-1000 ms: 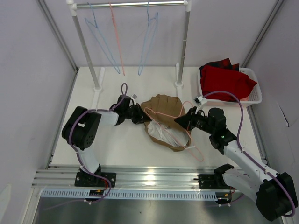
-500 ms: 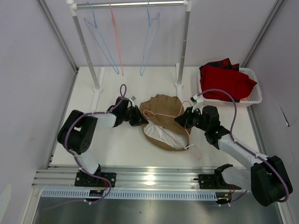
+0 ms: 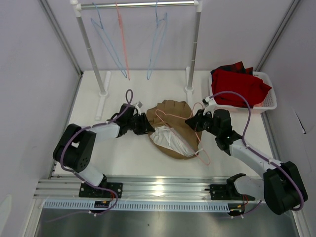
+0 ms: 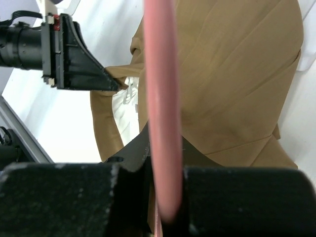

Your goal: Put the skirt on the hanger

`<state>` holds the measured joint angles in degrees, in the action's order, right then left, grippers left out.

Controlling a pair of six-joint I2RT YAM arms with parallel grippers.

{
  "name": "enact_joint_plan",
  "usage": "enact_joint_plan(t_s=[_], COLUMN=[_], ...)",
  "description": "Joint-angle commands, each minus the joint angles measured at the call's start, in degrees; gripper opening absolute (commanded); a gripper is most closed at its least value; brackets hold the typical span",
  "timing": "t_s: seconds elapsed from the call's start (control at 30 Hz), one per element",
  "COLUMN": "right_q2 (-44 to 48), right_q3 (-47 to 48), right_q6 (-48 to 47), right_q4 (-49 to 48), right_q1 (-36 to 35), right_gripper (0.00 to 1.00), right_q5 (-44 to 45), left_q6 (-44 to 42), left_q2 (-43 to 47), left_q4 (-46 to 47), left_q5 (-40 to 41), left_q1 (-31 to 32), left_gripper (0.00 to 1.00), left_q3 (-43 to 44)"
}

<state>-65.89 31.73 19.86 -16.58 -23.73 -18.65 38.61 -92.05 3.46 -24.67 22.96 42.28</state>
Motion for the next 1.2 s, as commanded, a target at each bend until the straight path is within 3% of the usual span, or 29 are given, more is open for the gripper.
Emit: enact_joint_plan(t_s=[0.0,0.33,0.7,0.97,1.17], right_q2=[-1.17,-1.17,-2.23,-2.58,-2.49], right_q3=[2.38,1.06,1.67,1.59,1.59], right_q6=[-1.4,-1.05,-1.14,-1.22,-1.23], right_q4=[-2.23,-2.67,-2.85,-2.76,-2.58], right_q1=[0.79,0.0,-0.62,-0.88,-0.8], right_gripper=[0.0,0.0,0.0,0.0,0.0], right_q5=[3.8,3.63,3.62,3.89,3.8], left_q6=[-3.89,-8.81,-16.72,-19.54,-19.8], left_q2=[3.28,9.86,20.07,13.57,6.72], left_q4=[-2.49,-3.11,-8.03,-16.02,-18.14], left_q5=[2.51,8.66,27.11,33.36,36.7], left_q1=[1.21,4.46,12.36,22.38,24.41], left_gripper=[0.4,0.5,0.52,0.43,0.42], left_q3=[0.87,2.54,6.49,14.31,17.04])
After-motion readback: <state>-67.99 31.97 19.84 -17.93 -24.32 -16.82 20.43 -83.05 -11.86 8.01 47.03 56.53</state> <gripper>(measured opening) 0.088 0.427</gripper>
